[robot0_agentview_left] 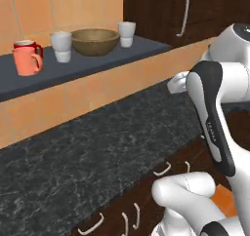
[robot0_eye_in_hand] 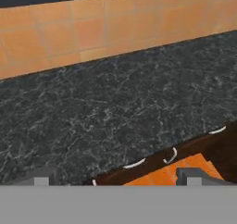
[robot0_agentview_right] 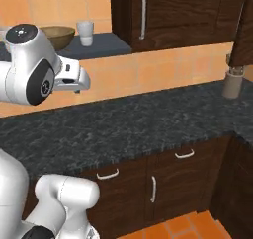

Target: Gather all objects into one cabinet and sort the glasses and bowls to opposite sides.

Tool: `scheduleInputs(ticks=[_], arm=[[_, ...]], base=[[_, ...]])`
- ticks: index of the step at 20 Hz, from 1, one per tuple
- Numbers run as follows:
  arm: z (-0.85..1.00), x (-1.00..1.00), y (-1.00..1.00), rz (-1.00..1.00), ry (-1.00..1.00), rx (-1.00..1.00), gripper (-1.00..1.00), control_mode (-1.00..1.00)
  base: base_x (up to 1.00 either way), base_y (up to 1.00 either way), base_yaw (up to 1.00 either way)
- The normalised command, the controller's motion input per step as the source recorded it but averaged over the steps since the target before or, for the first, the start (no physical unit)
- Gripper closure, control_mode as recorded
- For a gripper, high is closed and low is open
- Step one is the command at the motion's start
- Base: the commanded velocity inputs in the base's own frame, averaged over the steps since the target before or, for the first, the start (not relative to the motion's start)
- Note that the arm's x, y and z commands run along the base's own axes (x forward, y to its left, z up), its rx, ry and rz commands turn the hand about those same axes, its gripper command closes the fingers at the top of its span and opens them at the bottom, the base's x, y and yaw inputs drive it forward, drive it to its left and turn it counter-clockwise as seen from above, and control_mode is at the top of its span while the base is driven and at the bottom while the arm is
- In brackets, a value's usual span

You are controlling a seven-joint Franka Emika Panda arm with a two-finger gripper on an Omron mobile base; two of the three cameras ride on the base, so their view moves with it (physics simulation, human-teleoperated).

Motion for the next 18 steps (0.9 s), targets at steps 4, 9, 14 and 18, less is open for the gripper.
scheduleInputs(ticks=[4,9,14,18], arm=[[0.00,0.00,0.00,0.00,0.00,0.00,-1.00,1.00],[0.00,0.00,0.00,0.00,0.00,0.00,-1.00,1.00],[0.00,0.00,0.00,0.00,0.00,0.00,-1.00,1.00],[0.00,0.00,0.00,0.00,0.00,0.00,-1.00,1.00]], base=[[0.00,-0.02,-0.98],[0.00,-0.15,-0.92],[0.08,-0.27,-0.86],[0.96,-0.09,-0.55]])
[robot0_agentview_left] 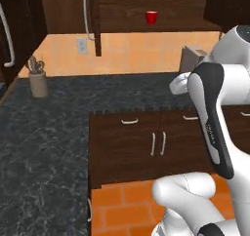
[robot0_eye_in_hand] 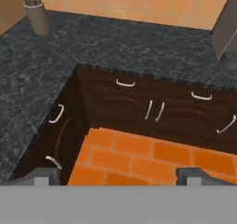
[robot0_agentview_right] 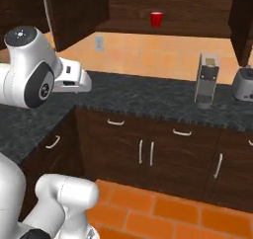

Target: Gather all objects into one cabinet and sort the glasses and bowls to opposite sides.

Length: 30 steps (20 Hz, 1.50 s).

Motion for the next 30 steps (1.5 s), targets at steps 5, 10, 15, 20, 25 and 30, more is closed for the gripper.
scheduleInputs(ticks=[5,10,15,20,25,30], arm=[[0.00,0.00,0.00,0.00,0.00,0.00,-1.00,1.00],[0.00,0.00,0.00,0.00,0.00,0.00,-1.00,1.00],[0.00,0.00,0.00,0.00,0.00,0.00,-1.00,1.00],[0.00,0.00,0.00,0.00,0.00,0.00,-1.00,1.00],[0.00,0.00,0.00,0.00,0.00,0.00,-1.00,1.00],[0.07,0.05,0.00,0.00,0.00,0.01,-1.00,-1.00]], base=[[0.94,0.05,-0.45],[0.71,0.15,-0.24],[0.94,0.30,0.04],[0.91,0.24,0.03],[0.55,0.05,0.00],[0.01,0.00,0.00]])
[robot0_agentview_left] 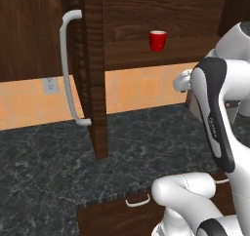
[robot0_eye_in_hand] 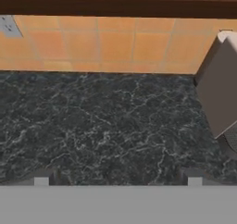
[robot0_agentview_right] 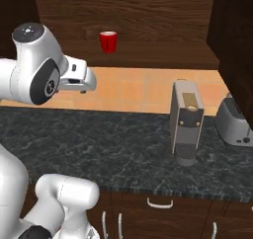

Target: Gather all objects into one cabinet and sort the glasses and bowls to opposite sides.

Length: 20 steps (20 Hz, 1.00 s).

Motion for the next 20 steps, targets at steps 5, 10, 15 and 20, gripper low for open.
scheduleInputs(ticks=[5,10,15,20], arm=[[0.63,0.39,0.00,0.00,0.00,0.00,-1.00,-1.00],[0.34,0.80,0.01,-0.04,0.00,0.01,-1.00,-1.00],[0.03,0.78,0.09,-0.07,-0.26,0.06,-1.00,-1.00],[0.03,0.78,0.00,-0.11,-0.21,0.05,-1.00,-1.00]], base=[[0.00,0.00,0.00],[0.00,0.00,0.00],[0.00,0.00,0.00],[0.00,0.00,0.00]])
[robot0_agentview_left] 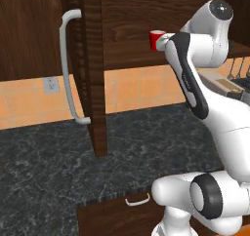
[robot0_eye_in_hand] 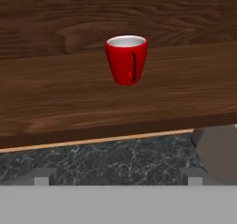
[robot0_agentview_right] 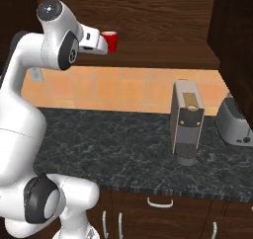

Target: Gather all objects into one cabinet and sort the glasses and bowls to opposite sides.

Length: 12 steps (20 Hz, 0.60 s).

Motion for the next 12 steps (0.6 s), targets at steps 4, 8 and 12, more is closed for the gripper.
scheduleInputs(ticks=[4,8,12], arm=[[0.00,0.02,-0.02,0.00,0.01,0.01,-1.00,-1.00],[0.00,0.46,-0.31,0.00,0.06,0.07,-1.00,-1.00],[0.00,0.60,-0.27,0.00,0.12,0.05,-1.00,-1.00]], base=[[0.00,0.00,0.00],[0.00,0.00,0.00],[0.00,0.00,0.00]])
